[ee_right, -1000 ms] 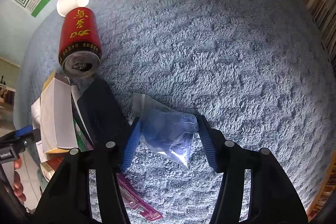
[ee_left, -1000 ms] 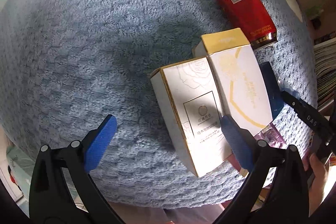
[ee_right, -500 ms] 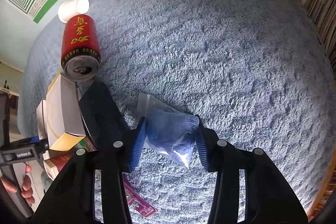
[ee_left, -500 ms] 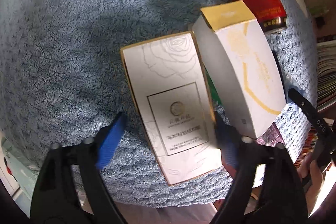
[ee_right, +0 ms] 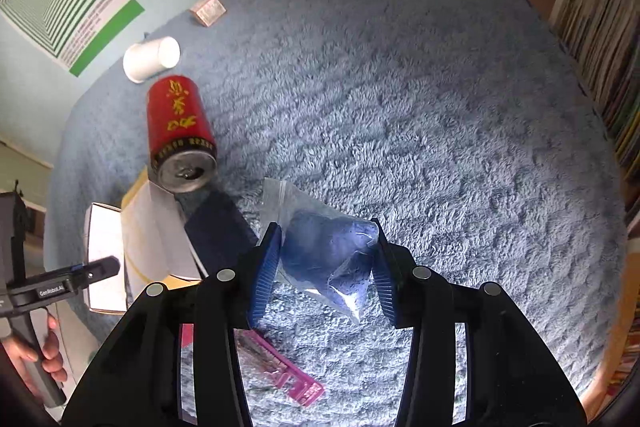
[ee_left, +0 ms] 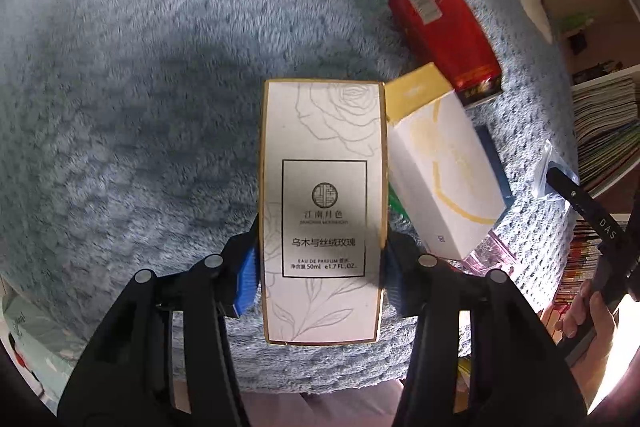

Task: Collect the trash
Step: 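Grasp the white perfume box with the left gripper, then carry both items to the teal wastebasket and open both grippers over it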

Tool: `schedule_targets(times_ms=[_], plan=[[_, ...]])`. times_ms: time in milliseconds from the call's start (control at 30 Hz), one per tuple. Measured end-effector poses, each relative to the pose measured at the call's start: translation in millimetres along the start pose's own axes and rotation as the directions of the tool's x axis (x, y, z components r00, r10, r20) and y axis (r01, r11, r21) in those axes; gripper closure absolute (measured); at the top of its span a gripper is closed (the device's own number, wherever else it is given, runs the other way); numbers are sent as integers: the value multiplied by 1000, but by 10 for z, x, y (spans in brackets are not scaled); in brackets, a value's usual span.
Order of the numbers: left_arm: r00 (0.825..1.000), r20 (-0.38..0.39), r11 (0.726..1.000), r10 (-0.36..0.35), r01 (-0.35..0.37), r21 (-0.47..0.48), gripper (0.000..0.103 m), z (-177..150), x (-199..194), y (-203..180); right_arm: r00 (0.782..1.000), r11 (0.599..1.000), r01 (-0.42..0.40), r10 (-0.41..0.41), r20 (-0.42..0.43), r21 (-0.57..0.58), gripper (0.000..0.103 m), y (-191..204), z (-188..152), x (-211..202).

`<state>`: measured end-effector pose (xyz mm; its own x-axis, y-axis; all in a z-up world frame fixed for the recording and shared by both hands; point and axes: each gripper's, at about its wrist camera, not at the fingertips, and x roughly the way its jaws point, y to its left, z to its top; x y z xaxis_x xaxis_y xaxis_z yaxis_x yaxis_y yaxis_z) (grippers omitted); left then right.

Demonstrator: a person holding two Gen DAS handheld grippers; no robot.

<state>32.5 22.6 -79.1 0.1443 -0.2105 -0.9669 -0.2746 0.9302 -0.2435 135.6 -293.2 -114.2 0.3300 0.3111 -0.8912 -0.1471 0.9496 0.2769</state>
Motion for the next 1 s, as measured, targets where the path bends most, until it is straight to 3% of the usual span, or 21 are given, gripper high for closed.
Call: schedule_targets(times_ms=[233,300,400,500,600,800,833,1000], plan=[[997,68,979,-23,8,203,56,160,-280,-67,994,992,48,-58,90,113,58,142,-193,-325],[997,69,959,-38,17,283,56,153,-333,-131,988,983,75,-95,117,170,58,180,-339,-433],[996,63,904,-57,25,426,56,111,-361,-321,976,956,113,-158,148,271,58,219,-652,-604],[995,46,817,-85,43,575,56,-8,-391,-583,959,914,151,-228,168,376,58,243,-1083,-790],[994,11,693,-104,64,718,56,-350,-238,-1048,943,850,168,-287,170,498,58,223,-1605,-997],[985,-105,481,-133,157,863,56,-1098,-173,-1573,915,703,203,-383,122,682,58,142,-2729,-1328],[982,-134,432,-134,180,884,56,-1311,-151,-1684,912,677,203,-393,114,707,58,119,-2919,-1368],[970,-228,254,-87,244,936,56,-2211,-26,-1992,907,547,188,-416,70,816,58,34,-3841,-1485]])
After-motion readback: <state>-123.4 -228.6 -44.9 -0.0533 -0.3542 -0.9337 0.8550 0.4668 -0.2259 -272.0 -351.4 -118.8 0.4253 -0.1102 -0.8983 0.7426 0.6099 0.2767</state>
